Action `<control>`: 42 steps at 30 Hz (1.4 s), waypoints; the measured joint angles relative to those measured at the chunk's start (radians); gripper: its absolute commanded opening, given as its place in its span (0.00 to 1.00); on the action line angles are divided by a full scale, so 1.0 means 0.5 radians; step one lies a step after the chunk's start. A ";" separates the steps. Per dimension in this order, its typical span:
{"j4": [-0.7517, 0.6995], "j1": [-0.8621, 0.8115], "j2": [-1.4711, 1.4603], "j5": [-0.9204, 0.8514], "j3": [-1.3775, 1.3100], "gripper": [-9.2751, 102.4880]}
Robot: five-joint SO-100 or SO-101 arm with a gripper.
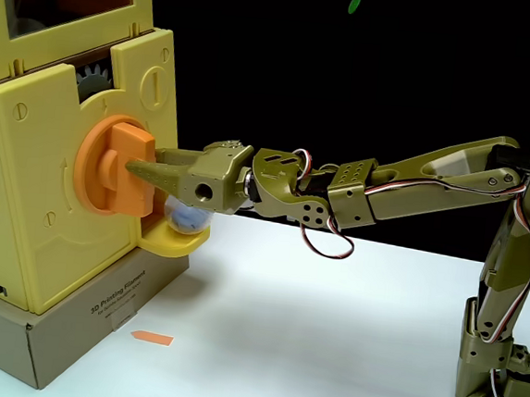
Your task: Turn the button of vending machine.
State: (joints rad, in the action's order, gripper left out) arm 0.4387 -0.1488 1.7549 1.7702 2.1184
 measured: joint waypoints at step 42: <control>-1.844 0.249 2.169 -3.274 1.230 0.13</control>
State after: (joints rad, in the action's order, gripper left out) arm -0.4832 -0.0245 2.8394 0.1335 2.7336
